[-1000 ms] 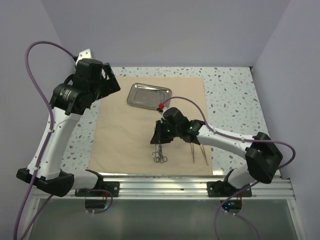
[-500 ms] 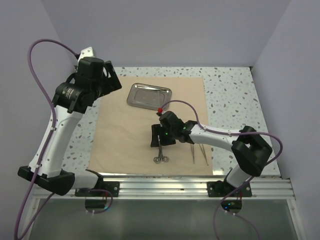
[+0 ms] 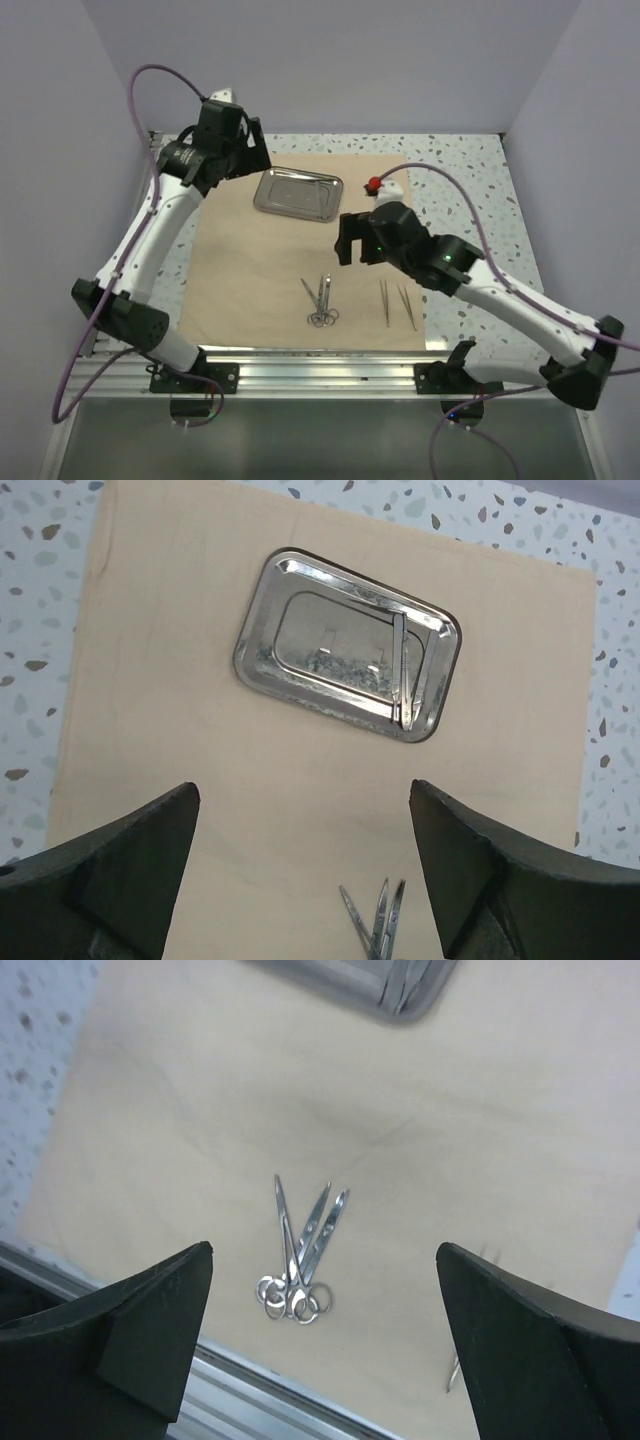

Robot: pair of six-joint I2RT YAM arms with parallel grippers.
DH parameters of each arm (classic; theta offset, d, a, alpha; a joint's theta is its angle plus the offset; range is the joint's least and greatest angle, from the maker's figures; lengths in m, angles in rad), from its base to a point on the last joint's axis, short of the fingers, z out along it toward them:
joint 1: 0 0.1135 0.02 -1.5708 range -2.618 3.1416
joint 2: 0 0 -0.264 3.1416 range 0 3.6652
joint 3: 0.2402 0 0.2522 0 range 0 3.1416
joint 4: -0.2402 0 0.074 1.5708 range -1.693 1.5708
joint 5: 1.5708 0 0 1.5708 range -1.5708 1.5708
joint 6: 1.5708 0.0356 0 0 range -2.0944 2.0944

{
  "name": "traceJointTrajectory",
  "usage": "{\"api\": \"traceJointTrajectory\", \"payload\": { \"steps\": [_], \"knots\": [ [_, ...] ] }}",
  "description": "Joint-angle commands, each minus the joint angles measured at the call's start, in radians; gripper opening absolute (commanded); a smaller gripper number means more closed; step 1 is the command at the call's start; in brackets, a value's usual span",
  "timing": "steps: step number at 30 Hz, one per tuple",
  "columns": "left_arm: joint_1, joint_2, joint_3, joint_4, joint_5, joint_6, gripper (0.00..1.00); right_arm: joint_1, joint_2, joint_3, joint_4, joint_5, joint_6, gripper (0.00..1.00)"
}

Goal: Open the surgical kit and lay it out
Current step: Pick up the medical item from the container.

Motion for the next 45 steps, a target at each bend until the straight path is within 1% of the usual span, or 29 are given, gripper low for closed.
{"api": "traceJointTrajectory", "payload": {
  "steps": [1, 3, 4, 6, 7, 9, 10, 13, 16, 20, 26, 30, 34, 39, 43, 45],
  "knots": [
    [-0.003, 0.16, 0.038, 0.143, 0.11, 0.05, 0.89, -0.003, -0.167, 0.083, -0.144, 0.229, -0.085, 0.98],
    [-0.011, 0.238, 0.078, 0.17, 0.128, 0.056, 0.88, -0.003, -0.213, 0.118, -0.216, 0.259, -0.109, 0.98],
    [-0.023, 0.327, 0.139, 0.186, 0.13, 0.057, 0.88, -0.003, -0.22, 0.131, -0.24, 0.28, -0.111, 0.98],
    [-0.037, 0.425, 0.219, 0.188, 0.122, 0.064, 0.87, -0.003, -0.232, 0.155, -0.314, 0.305, -0.095, 0.98],
    [-0.048, 0.526, 0.312, 0.182, 0.124, 0.065, 0.87, -0.003, -0.247, 0.157, -0.334, 0.314, -0.085, 0.98],
    [-0.057, 0.628, 0.409, 0.173, 0.121, 0.068, 0.86, -0.003, -0.267, 0.149, -0.374, 0.337, -0.045, 0.98],
    [-0.065, 0.713, 0.492, 0.168, 0.116, 0.07, 0.86, -0.003, -0.29, 0.146, -0.389, 0.348, -0.028, 0.98],
    [-0.071, 0.827, 0.551, 0.211, 0.118, 0.073, 0.85, -0.002, -0.33, 0.142, -0.451, 0.377, 0.039, 0.98],
    [-0.074, 0.88, 0.525, 0.275, 0.128, 0.073, 0.85, -0.003, -0.355, 0.146, -0.52, 0.406, 0.084, 0.98],
    [-0.08, 0.94, 0.518, 0.315, 0.113, 0.077, 0.85, -0.003, -0.376, 0.171, -0.604, 0.447, 0.11, 0.98],
    [-0.092, 1.019, 0.545, 0.351, 0.11, 0.093, 0.85, -0.003, -0.362, 0.197, -0.626, 0.467, 0.104, 0.98],
    [-0.109, 1.071, 0.584, 0.355, 0.046, 0.116, 0.86, -0.003, -0.332, 0.212, -0.618, 0.461, 0.086, 0.98],
    [-0.109, 1.087, 0.588, 0.384, 0.007, 0.12, 0.88, -0.003, -0.309, 0.218, -0.607, 0.453, 0.072, 0.98],
    [-0.109, 1.127, 0.621, 0.369, -0.065, 0.136, 0.91, -0.003, -0.301, 0.227, -0.609, 0.452, 0.069, 0.99],
    [-0.108, 1.151, 0.64, 0.343, -0.196, 0.18, 0.9, -0.002, -0.287, 0.234, -0.604, 0.449, 0.063, 0.98],
    [-0.109, 1.165, 0.643, 0.337, -0.256, 0.241, 0.9, -0.002, -0.279, 0.235, -0.601, 0.446, 0.064, 0.98]
  ]
}}
